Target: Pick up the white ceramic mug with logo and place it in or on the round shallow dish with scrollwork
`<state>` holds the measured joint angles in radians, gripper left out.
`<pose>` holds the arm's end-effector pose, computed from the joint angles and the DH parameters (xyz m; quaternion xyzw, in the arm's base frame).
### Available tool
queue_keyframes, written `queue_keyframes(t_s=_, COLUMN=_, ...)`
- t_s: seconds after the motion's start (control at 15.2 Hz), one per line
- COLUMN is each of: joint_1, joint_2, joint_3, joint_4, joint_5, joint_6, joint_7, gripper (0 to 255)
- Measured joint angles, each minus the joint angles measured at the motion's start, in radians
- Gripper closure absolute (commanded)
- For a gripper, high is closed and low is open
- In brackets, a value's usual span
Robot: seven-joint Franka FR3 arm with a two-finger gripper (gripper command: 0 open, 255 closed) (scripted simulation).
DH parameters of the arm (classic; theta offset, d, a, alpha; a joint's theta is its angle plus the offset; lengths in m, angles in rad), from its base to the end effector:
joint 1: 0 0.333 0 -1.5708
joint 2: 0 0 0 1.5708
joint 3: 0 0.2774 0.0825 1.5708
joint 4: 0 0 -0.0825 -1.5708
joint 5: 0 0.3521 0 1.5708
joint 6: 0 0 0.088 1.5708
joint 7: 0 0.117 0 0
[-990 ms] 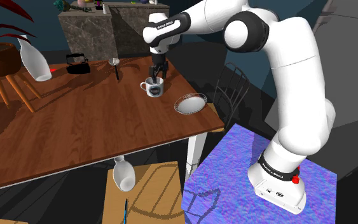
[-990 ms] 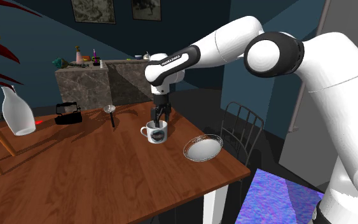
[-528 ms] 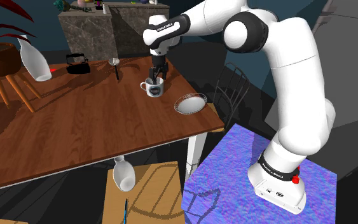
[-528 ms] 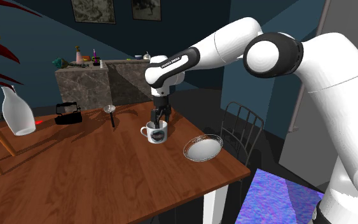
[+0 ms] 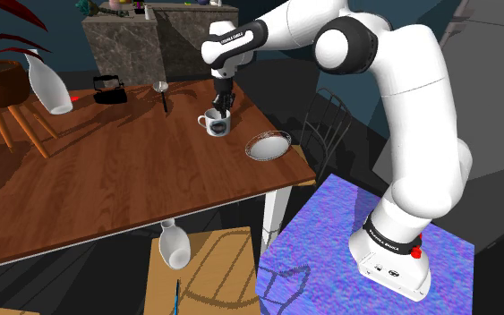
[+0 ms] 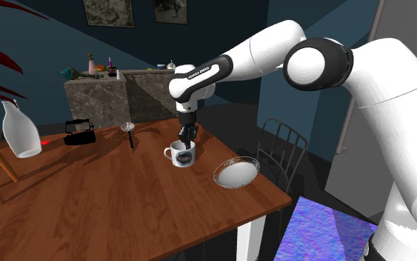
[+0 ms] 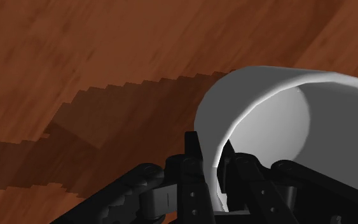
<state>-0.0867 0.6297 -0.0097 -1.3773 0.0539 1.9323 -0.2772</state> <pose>0.6605 -0.0585 0.3115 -0.9958 -0.0806 0.0326 0.0285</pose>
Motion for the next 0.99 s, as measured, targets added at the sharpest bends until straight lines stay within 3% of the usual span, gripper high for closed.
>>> queue_keyframes(t_s=0.33, joint_1=0.000, joint_2=-0.006, joint_3=0.000, joint_4=0.005, joint_5=0.000, joint_6=-0.012, joint_7=0.001, gripper=255)
queue_keyframes(t_s=0.99, joint_1=0.000, joint_2=-0.042, joint_3=0.000, joint_4=0.083, joint_5=-0.002, joint_6=-0.124, joint_7=0.007, gripper=255)
